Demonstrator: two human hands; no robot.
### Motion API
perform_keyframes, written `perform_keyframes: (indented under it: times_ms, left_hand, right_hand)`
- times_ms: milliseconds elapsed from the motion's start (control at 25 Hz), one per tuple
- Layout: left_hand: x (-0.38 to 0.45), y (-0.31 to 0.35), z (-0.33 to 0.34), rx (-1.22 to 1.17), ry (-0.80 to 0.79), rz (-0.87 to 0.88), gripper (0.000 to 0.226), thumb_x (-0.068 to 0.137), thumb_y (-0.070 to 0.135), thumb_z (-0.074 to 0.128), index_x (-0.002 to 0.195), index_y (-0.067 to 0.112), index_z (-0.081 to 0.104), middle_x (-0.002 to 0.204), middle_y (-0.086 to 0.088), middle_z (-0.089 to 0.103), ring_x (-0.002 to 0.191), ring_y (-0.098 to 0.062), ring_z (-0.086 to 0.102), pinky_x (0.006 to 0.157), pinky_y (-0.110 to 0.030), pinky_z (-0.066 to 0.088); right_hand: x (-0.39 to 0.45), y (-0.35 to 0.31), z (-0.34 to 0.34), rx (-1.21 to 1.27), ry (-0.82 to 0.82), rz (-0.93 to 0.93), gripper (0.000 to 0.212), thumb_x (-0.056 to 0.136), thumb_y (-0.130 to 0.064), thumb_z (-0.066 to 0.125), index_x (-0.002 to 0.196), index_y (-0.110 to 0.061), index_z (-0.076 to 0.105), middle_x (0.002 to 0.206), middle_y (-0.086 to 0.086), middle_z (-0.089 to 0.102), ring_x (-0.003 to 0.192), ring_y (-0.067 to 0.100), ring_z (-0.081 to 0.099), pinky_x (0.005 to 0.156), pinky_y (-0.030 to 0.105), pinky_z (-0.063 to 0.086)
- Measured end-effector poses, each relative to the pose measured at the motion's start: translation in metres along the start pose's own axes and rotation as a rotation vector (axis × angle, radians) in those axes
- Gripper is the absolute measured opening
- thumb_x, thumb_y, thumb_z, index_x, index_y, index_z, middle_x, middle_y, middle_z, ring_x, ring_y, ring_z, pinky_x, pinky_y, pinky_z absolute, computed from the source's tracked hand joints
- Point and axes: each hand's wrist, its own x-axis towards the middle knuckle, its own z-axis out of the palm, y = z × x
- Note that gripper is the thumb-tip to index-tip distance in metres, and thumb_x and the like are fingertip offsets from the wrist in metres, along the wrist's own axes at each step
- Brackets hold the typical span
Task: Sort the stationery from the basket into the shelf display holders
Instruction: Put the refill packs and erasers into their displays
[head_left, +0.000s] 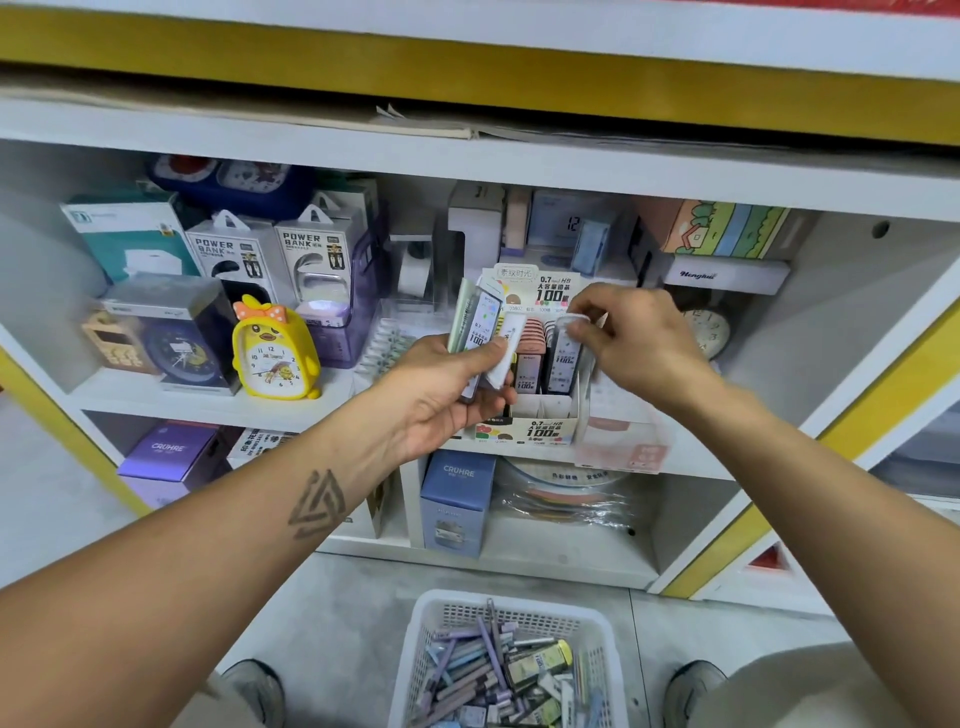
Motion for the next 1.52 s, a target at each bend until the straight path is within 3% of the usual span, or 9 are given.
perform_keyframes:
  times_ms: [160,280,360,480,640,840,1120,1280,1520]
  left_hand:
    - [0.0,0.0,0.0,-0.002,-0.012,0.002,0.02,0.09,0.012,0.068,0.103,-0.001,0.065,0.079,-0.018,0.068,0.06,-0.025,0.067,0.054,-0.028,0.056]
    - [0.0,0.001,0.001,0.022,-0.032,-0.01,0.022,0.089,0.015,0.069,0.104,-0.001,0.065,0.075,-0.017,0.067,0.059,-0.023,0.064,0.048,-0.025,0.051]
    - [-0.001,0.0,0.004,0.059,-0.056,-0.021,0.021,0.089,0.017,0.069,0.1,0.0,0.065,0.07,-0.014,0.064,0.056,-0.02,0.059,0.044,-0.023,0.045]
    - [-0.005,-0.001,0.01,0.089,-0.108,-0.033,0.023,0.091,0.025,0.068,0.095,0.003,0.064,0.068,-0.012,0.061,0.053,-0.018,0.055,0.04,-0.021,0.041]
    - [-0.008,0.002,0.011,0.026,-0.135,-0.038,0.043,0.092,0.048,0.06,0.101,0.005,0.062,0.071,-0.013,0.06,0.055,-0.019,0.053,0.043,-0.023,0.041]
    - [-0.006,0.004,0.009,-0.029,-0.113,-0.057,0.044,0.097,0.044,0.053,0.111,0.004,0.061,0.075,-0.016,0.06,0.057,-0.022,0.053,0.044,-0.024,0.043]
    - [0.007,-0.001,-0.002,0.138,0.227,-0.037,0.03,0.103,0.033,0.048,0.098,0.005,0.058,0.062,-0.011,0.057,0.045,-0.02,0.049,0.043,-0.024,0.041]
    - [0.006,0.002,-0.004,0.114,0.213,-0.002,0.03,0.103,0.033,0.046,0.092,0.008,0.057,0.06,-0.009,0.058,0.046,-0.019,0.048,0.041,-0.022,0.039]
    - [-0.001,0.002,0.001,0.09,0.119,0.001,0.033,0.103,0.031,0.046,0.104,0.001,0.058,0.062,-0.01,0.063,0.048,-0.019,0.054,0.041,-0.023,0.044]
  right_hand:
    - [0.001,-0.001,0.006,-0.149,-0.032,-0.027,0.018,0.097,-0.028,0.062,0.108,-0.019,0.073,0.104,0.003,0.074,0.096,0.028,0.067,0.085,0.042,0.055]
    - [0.005,-0.014,0.004,0.416,-0.03,0.147,0.012,0.094,-0.028,0.068,0.102,-0.023,0.076,0.089,-0.007,0.075,0.069,0.009,0.064,0.069,0.03,0.053]
    - [0.004,-0.027,0.002,0.772,-0.094,0.218,0.012,0.091,-0.028,0.073,0.102,-0.022,0.074,0.089,0.0,0.077,0.063,0.009,0.062,0.057,0.026,0.048]
    - [0.0,-0.039,0.006,0.891,-0.131,0.188,0.019,0.086,-0.02,0.078,0.103,-0.016,0.072,0.088,0.012,0.074,0.068,0.011,0.061,0.053,0.021,0.046]
    - [0.002,-0.041,0.003,1.009,-0.093,0.192,0.009,0.085,-0.009,0.077,0.091,-0.012,0.071,0.08,0.004,0.072,0.066,0.007,0.061,0.056,0.015,0.044]
    - [0.005,-0.033,-0.006,1.127,-0.036,0.277,0.008,0.089,-0.007,0.071,0.085,-0.013,0.071,0.079,0.005,0.07,0.069,0.012,0.056,0.061,0.021,0.039]
    - [0.006,-0.021,-0.013,0.865,0.072,0.178,0.015,0.09,-0.004,0.072,0.085,-0.019,0.073,0.071,0.003,0.069,0.055,0.007,0.054,0.054,0.022,0.045]
    - [0.006,-0.007,-0.012,0.233,0.034,0.06,0.013,0.09,-0.017,0.072,0.086,-0.029,0.068,0.078,-0.012,0.066,0.068,0.001,0.058,0.066,0.023,0.047]
    - [-0.002,-0.008,-0.001,-0.064,-0.283,0.012,0.009,0.093,-0.022,0.066,0.092,-0.031,0.067,0.088,-0.012,0.064,0.092,0.022,0.064,0.084,0.037,0.054]
